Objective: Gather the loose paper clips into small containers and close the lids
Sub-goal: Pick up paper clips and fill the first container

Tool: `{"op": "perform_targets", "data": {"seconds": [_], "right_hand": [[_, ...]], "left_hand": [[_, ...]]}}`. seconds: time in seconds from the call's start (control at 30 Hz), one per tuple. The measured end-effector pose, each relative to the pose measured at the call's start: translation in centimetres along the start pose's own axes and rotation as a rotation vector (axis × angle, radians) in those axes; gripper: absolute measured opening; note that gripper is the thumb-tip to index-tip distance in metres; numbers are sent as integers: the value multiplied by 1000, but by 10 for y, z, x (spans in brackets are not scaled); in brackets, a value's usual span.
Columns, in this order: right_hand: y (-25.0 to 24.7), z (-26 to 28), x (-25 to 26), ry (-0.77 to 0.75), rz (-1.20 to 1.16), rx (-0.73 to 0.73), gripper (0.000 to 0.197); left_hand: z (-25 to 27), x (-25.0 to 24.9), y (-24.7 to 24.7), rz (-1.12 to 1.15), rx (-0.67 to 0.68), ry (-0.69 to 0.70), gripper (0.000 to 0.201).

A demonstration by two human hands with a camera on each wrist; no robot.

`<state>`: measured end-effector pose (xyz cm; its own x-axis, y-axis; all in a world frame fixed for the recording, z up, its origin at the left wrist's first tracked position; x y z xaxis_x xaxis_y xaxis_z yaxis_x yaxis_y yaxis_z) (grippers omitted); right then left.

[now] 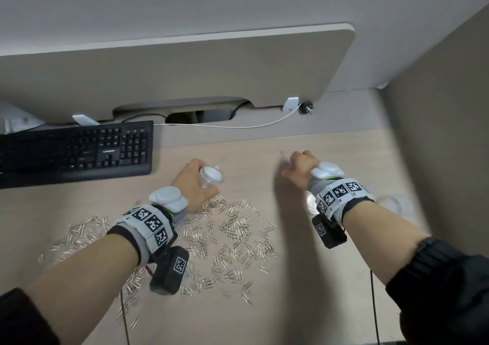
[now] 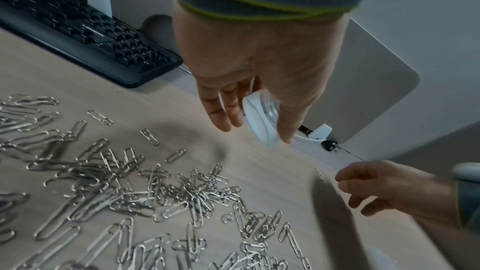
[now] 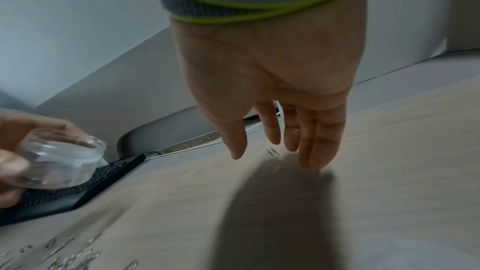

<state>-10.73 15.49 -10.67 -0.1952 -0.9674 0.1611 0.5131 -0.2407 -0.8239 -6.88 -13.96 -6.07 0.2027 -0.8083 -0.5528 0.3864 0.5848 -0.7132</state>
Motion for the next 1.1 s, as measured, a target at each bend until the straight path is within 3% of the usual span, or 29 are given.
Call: {"op": "perform_targets", "data": {"seconds": [0.13, 0.27, 0.4, 0.57, 0.87, 1.0, 1.1], "right_hand": [[-11, -23, 28, -4, 76, -23, 39], [-8, -37, 37, 64, 215, 56, 37], [8, -31, 57, 53, 106, 65, 29], [53, 11, 93, -90, -56, 73, 28], [112, 91, 122, -73, -134, 108, 23], [97, 115, 88, 90, -153, -52, 27], [104, 135, 50, 318, -41, 1, 42]], "left_hand": [[-1, 17, -15, -6, -24, -11, 72], [3, 29, -24, -10, -35, -17, 71], [11, 43, -28, -19, -24, -16, 68], [20, 60, -36, -26, 8, 10, 69], [53, 90, -39, -111, 106, 143, 72], [71, 105, -41, -143, 117, 182, 70], [80, 116, -44, -147, 120, 187, 71]]}}
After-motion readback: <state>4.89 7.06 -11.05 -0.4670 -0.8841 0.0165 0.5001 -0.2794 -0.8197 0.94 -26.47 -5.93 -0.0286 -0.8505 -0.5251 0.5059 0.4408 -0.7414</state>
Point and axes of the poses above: each hand's wrist, its own z-axis away from the middle knuckle, its own y-axis out of the palm, x = y × z, the point moved 9 cm from there along -z, towards the middle knuckle, and after that the axes turned 2 degrees about y, right-handed, at the moved point
